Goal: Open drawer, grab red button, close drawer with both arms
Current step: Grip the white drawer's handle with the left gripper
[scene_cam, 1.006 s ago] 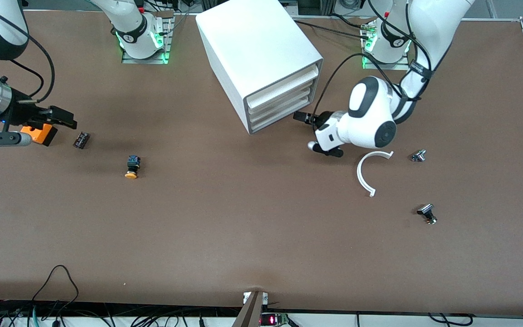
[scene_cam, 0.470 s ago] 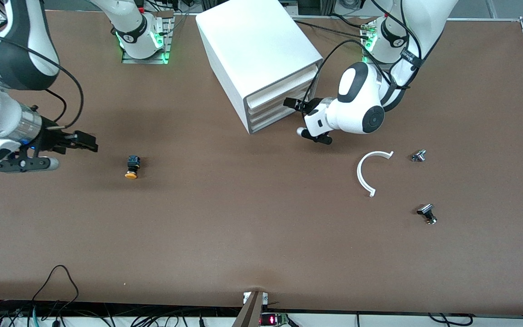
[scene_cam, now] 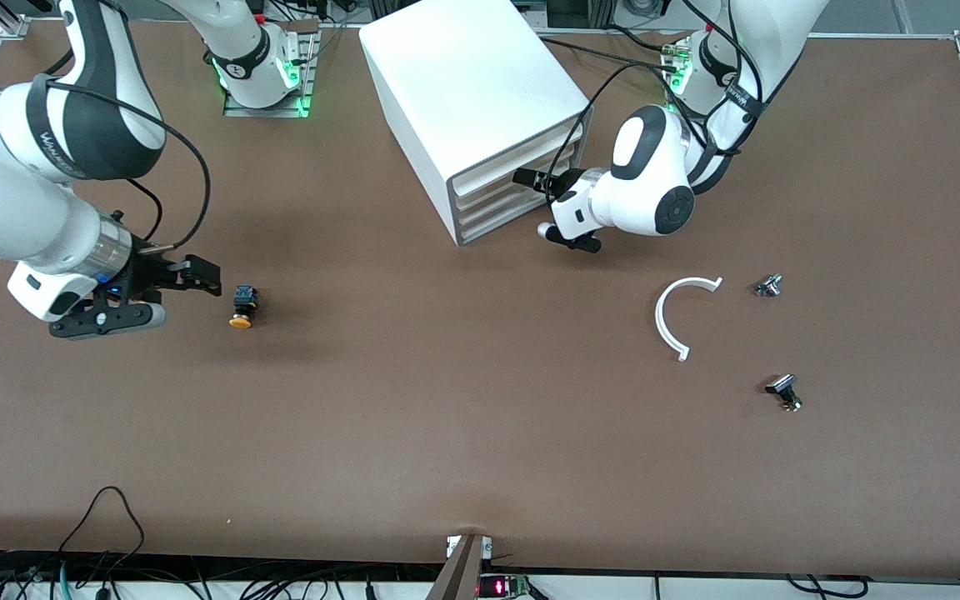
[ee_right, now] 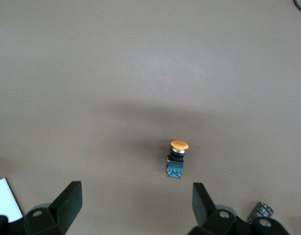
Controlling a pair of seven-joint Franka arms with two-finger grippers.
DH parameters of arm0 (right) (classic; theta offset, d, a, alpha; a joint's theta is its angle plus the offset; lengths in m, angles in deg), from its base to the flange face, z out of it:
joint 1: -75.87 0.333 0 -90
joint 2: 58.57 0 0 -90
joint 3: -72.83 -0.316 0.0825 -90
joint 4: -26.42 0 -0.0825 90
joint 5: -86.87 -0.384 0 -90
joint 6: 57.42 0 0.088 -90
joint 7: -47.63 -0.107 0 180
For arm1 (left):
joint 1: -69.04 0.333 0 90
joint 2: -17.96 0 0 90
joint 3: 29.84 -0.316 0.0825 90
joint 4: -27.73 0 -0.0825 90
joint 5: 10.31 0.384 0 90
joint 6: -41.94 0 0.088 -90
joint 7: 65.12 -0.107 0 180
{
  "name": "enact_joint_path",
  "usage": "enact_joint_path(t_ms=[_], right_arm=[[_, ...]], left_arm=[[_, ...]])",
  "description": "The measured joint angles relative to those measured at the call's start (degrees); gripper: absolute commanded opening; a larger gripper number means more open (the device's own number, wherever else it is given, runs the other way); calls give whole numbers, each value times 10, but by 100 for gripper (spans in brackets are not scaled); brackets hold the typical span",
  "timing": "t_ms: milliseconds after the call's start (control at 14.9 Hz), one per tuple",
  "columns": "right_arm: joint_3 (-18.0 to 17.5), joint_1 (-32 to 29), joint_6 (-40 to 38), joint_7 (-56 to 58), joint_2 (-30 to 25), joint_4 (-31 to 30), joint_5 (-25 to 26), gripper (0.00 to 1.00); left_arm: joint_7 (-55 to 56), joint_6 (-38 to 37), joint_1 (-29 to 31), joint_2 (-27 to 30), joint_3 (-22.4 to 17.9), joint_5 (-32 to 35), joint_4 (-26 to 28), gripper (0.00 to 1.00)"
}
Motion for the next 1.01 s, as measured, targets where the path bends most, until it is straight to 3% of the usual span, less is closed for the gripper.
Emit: enact_joint_path(t_ms=[134, 268, 335, 403, 470, 537, 1006], right_arm=[[0, 8, 9, 0, 8, 4, 0, 100], [0, 12, 13, 0, 13, 8, 0, 100], [0, 13, 14, 0, 15, 11, 0, 100], [0, 14, 14, 0, 17, 14, 0, 100], [0, 15, 14, 0, 19, 16, 0, 100], [0, 15, 14, 0, 19, 17, 0, 100], [0, 17, 14, 0, 24, 17, 0, 100]], left_arm=[[-2, 5, 1, 1, 1, -10, 1, 30], [-3, 5, 2, 5, 3, -17, -1, 25], [-3, 4, 2, 7, 5, -19, -2, 34], [-3, 4, 2, 9, 6, -21, -3, 67], [-2, 4, 2, 11, 7, -21, -3, 89], [-2, 3, 2, 11, 7, -21, -2, 99], [-3, 4, 8, 9, 2, -52, 22, 99]])
